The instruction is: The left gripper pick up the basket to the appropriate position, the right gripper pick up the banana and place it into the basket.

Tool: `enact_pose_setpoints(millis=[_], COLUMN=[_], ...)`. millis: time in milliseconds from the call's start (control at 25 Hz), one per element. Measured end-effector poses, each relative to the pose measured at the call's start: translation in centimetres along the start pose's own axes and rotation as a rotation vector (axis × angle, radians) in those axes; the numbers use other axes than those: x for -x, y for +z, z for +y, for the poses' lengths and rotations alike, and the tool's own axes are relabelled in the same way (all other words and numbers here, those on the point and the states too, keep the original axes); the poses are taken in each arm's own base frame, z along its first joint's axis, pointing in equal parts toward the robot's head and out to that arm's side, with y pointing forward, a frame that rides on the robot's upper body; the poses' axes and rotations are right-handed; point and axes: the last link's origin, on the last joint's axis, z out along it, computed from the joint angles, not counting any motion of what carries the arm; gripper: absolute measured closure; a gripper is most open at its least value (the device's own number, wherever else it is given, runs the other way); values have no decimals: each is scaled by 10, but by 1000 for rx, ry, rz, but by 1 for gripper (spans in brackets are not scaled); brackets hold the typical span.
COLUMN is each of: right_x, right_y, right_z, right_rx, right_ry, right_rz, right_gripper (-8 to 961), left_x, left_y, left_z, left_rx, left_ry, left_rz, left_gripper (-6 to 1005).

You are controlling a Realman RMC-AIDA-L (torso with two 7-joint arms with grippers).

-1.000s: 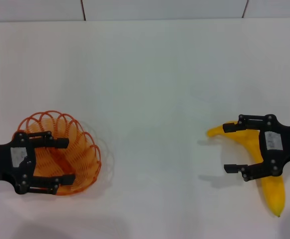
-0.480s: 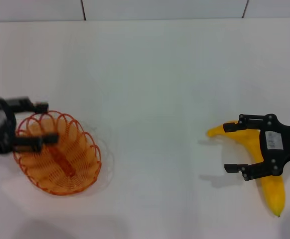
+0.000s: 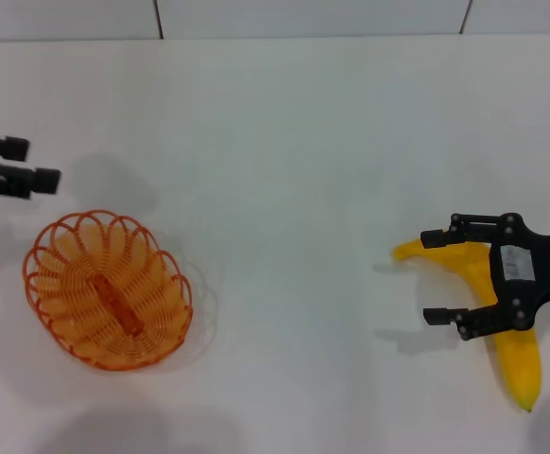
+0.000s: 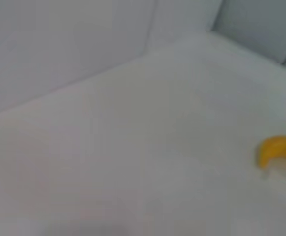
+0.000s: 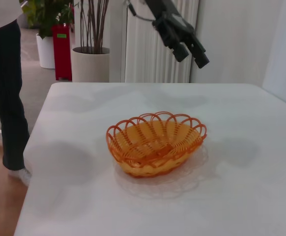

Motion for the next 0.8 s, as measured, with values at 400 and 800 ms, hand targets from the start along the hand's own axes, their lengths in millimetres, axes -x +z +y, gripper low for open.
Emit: enact_pose_setpoints(millis=[400, 800], right_x=[4, 3], right_y=[2, 2], right_z=[-5, -6], right_rx=[2, -5], right_ry=[-11, -10], right_rz=[0, 7], right_gripper=[65, 65], left_x=[-32, -18], left_y=[24, 58], left_z=[-6, -10], left_rx=[-64, -140], left_ry=[67, 60], left_rz=[-310, -449], left_gripper=[157, 156])
